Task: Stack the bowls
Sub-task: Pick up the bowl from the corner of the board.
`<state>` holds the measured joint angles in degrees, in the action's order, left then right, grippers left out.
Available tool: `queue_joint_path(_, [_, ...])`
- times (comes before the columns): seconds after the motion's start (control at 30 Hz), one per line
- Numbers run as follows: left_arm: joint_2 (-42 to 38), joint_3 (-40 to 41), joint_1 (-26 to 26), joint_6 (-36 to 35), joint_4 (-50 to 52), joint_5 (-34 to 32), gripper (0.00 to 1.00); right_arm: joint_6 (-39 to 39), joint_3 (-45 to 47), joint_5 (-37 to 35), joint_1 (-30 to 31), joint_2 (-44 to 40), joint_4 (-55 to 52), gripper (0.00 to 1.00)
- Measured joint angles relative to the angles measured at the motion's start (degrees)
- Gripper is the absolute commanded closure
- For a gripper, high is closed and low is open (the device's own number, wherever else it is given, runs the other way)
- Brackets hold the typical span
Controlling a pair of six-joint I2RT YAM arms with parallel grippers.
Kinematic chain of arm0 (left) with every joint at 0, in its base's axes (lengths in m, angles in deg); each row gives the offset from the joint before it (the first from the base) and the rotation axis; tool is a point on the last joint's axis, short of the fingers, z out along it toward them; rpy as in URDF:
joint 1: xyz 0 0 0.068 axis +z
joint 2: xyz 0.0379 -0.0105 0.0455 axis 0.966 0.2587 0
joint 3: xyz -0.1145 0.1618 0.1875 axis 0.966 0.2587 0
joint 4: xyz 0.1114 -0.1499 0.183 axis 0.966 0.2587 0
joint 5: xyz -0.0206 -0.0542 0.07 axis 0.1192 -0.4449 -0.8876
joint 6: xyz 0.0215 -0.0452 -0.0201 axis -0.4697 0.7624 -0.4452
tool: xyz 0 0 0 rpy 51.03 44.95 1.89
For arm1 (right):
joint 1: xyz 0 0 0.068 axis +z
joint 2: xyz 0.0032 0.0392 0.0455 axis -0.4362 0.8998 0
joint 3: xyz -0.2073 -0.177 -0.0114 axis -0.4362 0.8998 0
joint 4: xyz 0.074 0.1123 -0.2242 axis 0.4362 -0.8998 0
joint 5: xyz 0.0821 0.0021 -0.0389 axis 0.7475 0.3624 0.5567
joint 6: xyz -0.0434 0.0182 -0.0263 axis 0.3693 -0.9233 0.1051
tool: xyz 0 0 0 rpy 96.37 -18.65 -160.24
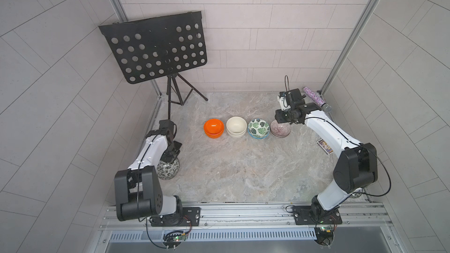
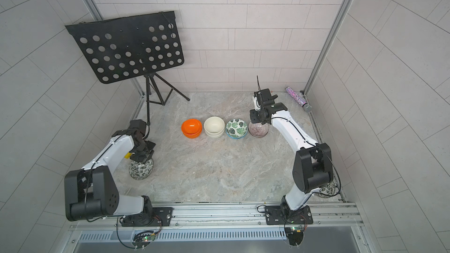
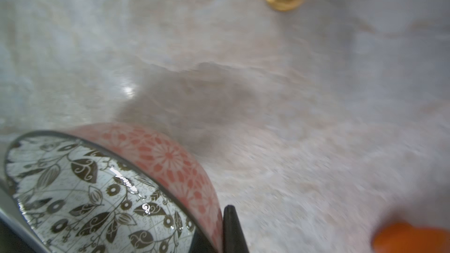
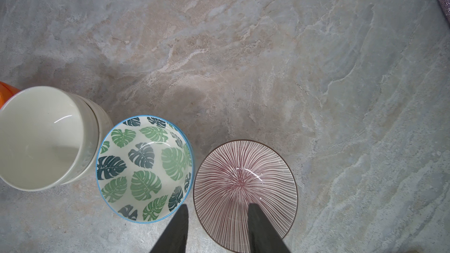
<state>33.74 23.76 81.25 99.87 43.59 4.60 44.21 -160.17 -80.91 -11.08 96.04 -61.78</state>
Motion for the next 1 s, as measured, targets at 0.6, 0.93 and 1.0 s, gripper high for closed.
queue_joint_path(0.6, [18.27,-36.24,-49.48,-65.24,0.72,1.75,0.99,-3.26,-6.82,11.41,-10.60,2.80,-0.09,0.56])
queue_joint_path(0.93, [14.60,-21.86,-54.47,-100.10,-0.79,3.02,1.00,-2.25,-15.12,20.94,-8.57,5.14,-4.98,0.57])
queue_joint_path(1.0, [12.35,-19.17,-54.10,-106.12,-1.33,2.95,1.00,-1.62,-15.30,22.36,-6.36,5.14,-6.12,0.57])
